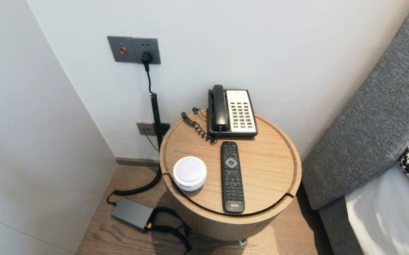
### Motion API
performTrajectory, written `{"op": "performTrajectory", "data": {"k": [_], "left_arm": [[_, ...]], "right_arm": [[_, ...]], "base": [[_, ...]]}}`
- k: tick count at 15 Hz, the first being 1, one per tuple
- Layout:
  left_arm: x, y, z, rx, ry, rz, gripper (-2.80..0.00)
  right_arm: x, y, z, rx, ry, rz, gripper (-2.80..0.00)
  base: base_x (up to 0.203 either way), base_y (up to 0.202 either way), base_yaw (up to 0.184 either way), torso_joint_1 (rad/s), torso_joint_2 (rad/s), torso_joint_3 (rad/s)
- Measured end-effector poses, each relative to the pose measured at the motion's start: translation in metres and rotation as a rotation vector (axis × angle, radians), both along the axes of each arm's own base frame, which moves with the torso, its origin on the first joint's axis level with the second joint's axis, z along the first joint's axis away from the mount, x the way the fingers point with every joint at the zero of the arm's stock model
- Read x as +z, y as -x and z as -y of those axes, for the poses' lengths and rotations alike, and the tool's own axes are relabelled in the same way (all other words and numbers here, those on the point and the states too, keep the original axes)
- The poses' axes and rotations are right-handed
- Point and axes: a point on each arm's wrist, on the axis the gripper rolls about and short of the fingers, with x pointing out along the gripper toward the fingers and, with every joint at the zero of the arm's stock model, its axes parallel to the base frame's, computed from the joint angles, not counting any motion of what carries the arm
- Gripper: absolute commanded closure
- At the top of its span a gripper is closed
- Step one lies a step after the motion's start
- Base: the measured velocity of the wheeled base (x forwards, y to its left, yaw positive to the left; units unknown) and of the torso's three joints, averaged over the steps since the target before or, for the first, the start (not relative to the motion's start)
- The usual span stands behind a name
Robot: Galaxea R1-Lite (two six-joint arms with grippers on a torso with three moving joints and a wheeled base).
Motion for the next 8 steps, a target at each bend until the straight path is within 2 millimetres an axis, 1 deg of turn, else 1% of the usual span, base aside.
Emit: {"op": "performTrajectory", "data": {"k": [8], "left_arm": [[0.0000,0.0000,0.0000,0.000,0.000,0.000,0.00]], "right_arm": [[0.0000,0.0000,0.0000,-0.001,0.000,0.000,0.00]], "base": [[0.000,0.000,0.000,0.000,0.00,0.000]]}}
